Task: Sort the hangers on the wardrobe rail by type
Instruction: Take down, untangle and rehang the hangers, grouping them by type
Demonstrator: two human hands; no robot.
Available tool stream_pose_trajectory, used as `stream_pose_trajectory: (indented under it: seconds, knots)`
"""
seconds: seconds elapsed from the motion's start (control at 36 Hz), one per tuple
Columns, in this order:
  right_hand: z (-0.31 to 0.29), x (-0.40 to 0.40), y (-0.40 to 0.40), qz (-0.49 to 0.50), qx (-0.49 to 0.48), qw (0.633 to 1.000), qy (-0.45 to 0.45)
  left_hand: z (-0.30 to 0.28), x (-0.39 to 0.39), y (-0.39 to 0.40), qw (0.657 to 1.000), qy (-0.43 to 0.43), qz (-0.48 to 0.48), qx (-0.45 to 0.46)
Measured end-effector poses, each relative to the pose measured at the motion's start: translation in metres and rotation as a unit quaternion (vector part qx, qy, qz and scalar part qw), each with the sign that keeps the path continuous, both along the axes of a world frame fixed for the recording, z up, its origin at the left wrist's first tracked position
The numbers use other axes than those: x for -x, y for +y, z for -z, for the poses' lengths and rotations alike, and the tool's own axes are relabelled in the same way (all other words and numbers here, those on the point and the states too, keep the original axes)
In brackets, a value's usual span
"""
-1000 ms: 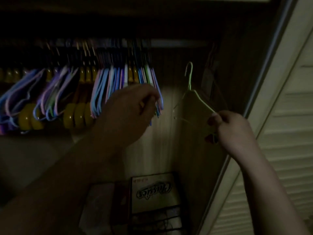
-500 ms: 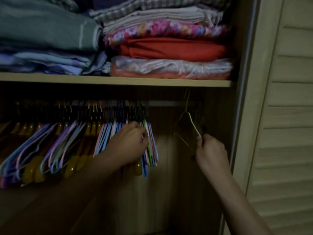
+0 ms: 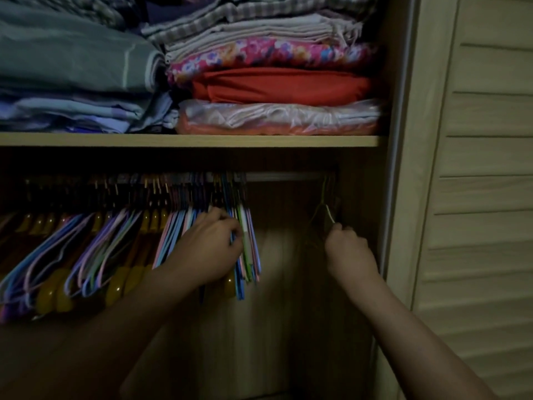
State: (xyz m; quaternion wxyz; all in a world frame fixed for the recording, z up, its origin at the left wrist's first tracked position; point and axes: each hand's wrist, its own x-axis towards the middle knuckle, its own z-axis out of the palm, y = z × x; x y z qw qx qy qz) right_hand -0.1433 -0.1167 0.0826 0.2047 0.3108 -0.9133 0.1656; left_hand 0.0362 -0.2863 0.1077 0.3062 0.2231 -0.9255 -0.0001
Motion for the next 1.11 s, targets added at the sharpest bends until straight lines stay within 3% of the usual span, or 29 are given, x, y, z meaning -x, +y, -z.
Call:
stream_pose_trajectory:
  seconds: [0.19, 0.33, 0.42, 0.53, 0.78, 1.0, 1.11]
  knots:
    - [-0.006, -0.003, 0.007, 0.006, -0.035, 0.999, -0.024, 0.010, -0.003, 0.011, 1.000, -0.005, -0.006, -0.014]
    - [-0.001, -0.024, 0.009, -0.098, 0.035, 0.992, 0.068, 0.021, -0.020, 0.010, 0.999, -0.003, -0.029, -0.014]
    - [-0.003, -0.041, -0.006, -0.189, 0.129, 0.972, -0.055, 0.024, -0.034, 0.003, 0.999, 0.001, -0.040, -0.012]
    - [0.002, -0.055, -0.033, -0.243, 0.177, 0.931, -0.206, 0.020, -0.052, -0.005, 0.999, 0.009, -0.042, 0.002]
    - [-0.004, -0.068, -0.080, -0.217, 0.274, 0.865, -0.359, 0.002, -0.070, -0.032, 1.000, 0.017, -0.016, 0.009]
    - [0.005, -0.081, -0.092, -0.163, 0.236, 0.904, -0.318, 0.007, -0.088, -0.043, 0.999, 0.035, 0.022, -0.002]
    - [0.003, -0.085, -0.086, -0.123, 0.249, 0.940, -0.200, 0.011, -0.102, -0.046, 0.999, 0.027, 0.035, -0.003]
